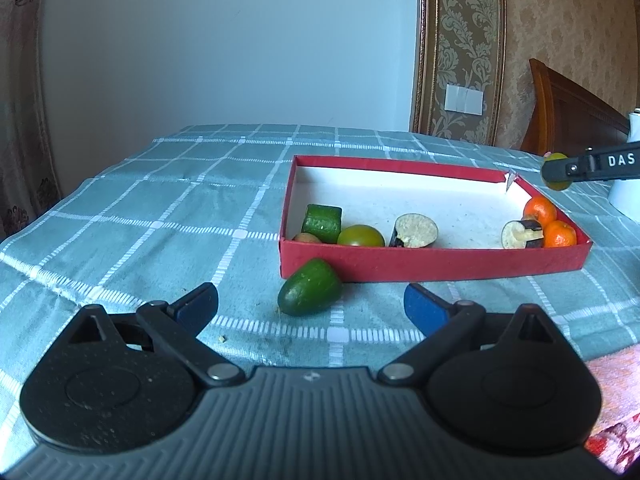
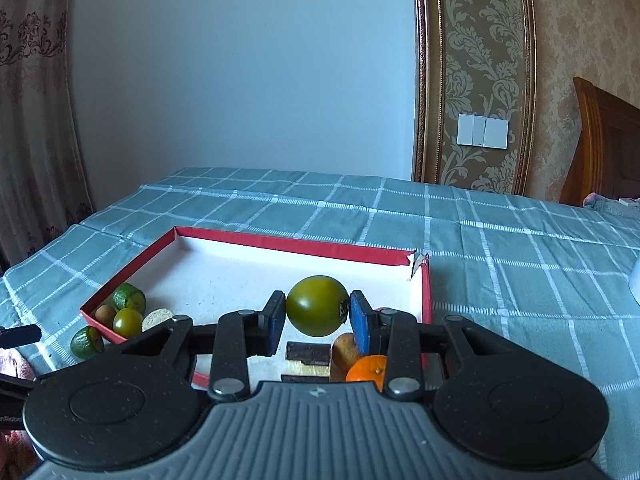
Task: Organize fruits
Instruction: 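Carry the green tomato into the red tray and open the right gripper, then withdraw the right gripper while the left moves to the dark green avocado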
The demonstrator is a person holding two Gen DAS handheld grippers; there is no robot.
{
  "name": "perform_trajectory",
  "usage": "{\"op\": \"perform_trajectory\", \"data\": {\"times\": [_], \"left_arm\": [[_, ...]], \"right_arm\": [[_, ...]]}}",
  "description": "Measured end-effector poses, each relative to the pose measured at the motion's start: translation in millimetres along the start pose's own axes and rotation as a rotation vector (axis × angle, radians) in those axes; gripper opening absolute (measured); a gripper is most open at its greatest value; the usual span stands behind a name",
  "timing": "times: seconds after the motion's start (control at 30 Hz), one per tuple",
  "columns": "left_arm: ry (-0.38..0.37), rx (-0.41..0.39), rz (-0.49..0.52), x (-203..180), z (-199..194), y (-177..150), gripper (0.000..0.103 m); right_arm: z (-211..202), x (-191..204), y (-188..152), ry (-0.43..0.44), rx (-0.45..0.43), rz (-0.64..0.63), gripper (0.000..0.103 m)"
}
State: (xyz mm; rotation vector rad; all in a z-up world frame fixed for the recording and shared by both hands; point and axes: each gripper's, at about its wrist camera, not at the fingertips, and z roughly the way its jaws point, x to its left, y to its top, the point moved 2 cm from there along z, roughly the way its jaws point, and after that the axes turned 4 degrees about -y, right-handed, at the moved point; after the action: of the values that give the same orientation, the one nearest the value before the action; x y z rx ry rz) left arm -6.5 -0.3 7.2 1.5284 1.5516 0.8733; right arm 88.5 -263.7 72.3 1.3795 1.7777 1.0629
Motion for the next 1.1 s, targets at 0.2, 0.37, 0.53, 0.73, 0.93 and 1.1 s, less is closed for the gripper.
{"op": "perform_trajectory", "data": {"times": [0.2, 0.37, 0.53, 0.73, 0.93, 1.1], "left_arm": [[-0.004, 0.002, -0.005, 0.9, 0.5, -0.1, 0.099], [-0.006, 0.006, -0.006, 0.9, 0.8, -0.5, 0.099], [-0.007, 0.008, -0.008, 1.8, 1.7, -0.3, 0.099], [-0.003, 0.007, -0.014, 2.3, 1.5, -0.2, 0.100], [0.006, 0.001, -0.019, 3.1, 0.7, -0.4, 0.100], [0.022, -0.019, -0.011, 1.5, -2.5, -0.5, 0.100]], "right_arm": [[40.6, -2.2, 1.8, -0.028, 0.057, -0.003, 0.033], [65.9, -3.8, -7.3, -0.048, 0.077, -0.016, 0.033], [71.1, 10.2, -11.1, -0.061, 0.072, -0.101, 0.033], [58.5, 19.0, -16.6, -0.044, 0.069, -0.131, 0.061], [-3.1, 2.0, -24.1, -0.034, -0.050, -0.022, 0.074], [-42.4, -23.2, -57.2, 0.063, -0.034, 0.179, 0.074]]}}
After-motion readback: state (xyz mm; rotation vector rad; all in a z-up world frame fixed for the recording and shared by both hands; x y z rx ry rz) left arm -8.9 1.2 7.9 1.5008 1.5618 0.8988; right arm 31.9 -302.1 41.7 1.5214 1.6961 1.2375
